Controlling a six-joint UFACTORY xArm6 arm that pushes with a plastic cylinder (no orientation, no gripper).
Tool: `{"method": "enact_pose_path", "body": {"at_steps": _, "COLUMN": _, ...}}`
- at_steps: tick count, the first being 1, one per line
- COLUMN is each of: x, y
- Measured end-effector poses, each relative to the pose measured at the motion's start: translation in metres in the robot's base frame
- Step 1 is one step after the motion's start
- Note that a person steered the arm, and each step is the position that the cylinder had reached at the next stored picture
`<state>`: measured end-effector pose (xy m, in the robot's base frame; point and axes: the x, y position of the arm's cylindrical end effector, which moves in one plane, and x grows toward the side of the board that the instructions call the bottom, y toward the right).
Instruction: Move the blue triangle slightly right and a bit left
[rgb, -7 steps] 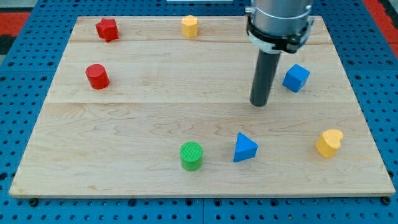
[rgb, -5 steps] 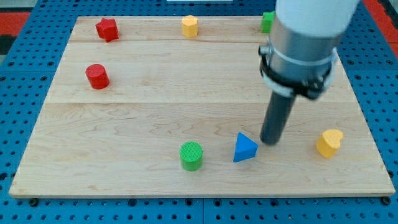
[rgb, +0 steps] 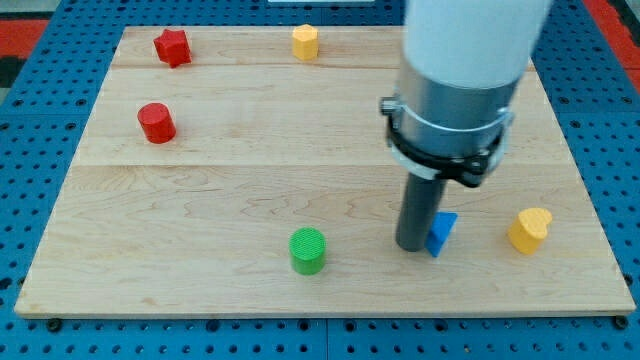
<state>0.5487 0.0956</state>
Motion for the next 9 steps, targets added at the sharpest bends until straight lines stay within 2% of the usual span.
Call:
{"method": "enact_pose_path", "body": {"at_steps": 1, "x": 0.008, "y": 0.012}}
{"method": "enact_pose_path", "body": {"at_steps": 2, "x": 0.055, "y": 0.041}}
{"method": "enact_pose_path", "body": {"at_steps": 3, "x": 0.062, "y": 0.08}}
{"method": "enact_pose_path", "body": {"at_steps": 4, "x": 0.05, "y": 0.15}}
{"method": "enact_pose_path", "body": {"at_steps": 5, "x": 0.051, "y": 0.154}}
{"method": "enact_pose_path", "body": {"at_steps": 7, "x": 0.05, "y": 0.075}}
{"method": "enact_pose_path", "body": {"at_steps": 9, "x": 0.04, "y": 0.065}}
